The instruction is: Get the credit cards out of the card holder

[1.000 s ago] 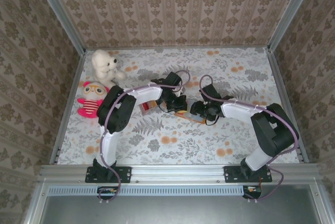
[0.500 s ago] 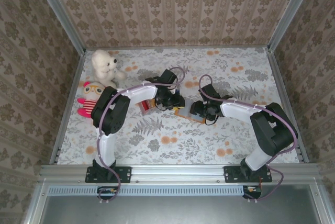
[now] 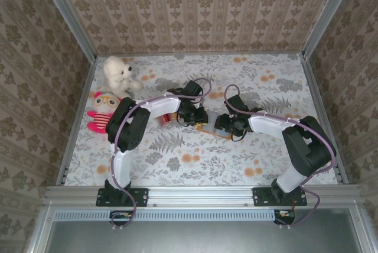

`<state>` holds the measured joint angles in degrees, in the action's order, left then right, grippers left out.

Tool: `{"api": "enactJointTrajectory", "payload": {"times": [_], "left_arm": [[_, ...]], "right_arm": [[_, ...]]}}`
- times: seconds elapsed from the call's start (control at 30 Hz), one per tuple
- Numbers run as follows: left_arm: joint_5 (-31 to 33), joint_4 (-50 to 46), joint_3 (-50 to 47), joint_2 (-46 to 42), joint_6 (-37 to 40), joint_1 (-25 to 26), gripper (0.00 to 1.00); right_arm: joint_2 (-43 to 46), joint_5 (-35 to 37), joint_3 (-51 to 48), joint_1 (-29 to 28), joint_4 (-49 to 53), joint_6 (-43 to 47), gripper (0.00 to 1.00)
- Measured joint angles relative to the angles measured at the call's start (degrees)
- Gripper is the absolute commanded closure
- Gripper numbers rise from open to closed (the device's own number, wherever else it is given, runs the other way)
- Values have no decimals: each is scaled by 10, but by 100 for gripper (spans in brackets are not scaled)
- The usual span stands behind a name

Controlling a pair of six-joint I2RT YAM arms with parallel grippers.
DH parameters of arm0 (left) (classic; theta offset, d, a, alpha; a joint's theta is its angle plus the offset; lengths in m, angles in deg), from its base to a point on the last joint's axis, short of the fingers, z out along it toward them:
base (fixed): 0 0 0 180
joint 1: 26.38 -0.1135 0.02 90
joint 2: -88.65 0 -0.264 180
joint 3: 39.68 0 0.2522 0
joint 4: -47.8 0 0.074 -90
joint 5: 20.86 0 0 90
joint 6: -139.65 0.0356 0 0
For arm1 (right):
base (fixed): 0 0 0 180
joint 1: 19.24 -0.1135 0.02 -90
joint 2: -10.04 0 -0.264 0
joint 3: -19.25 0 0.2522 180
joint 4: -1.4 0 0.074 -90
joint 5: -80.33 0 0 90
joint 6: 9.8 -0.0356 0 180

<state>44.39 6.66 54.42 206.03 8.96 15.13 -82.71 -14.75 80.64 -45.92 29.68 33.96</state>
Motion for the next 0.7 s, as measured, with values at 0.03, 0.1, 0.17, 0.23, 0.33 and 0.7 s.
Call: {"api": "enactJointTrajectory", "payload": {"times": [0.03, 0.1, 0.17, 0.23, 0.33, 0.7], "left_arm": [[-1, 0, 0, 0, 0, 1, 78], [-2, 0, 0, 0, 0, 1, 75], [-4, -1, 0, 0, 0, 1, 73], [-5, -1, 2, 1, 0, 1, 72], [-5, -5, 5, 2, 1, 1, 71], [20, -33, 19, 3, 17, 11, 68]], "right_arm": [[0, 0, 0, 0, 0, 0, 39], [0, 0, 0, 0, 0, 0, 39], [0, 0, 0, 0, 0, 0, 39], [0, 0, 0, 0, 0, 0, 39], [0, 0, 0, 0, 0, 0, 39], [0, 0, 0, 0, 0, 0, 39]]}}
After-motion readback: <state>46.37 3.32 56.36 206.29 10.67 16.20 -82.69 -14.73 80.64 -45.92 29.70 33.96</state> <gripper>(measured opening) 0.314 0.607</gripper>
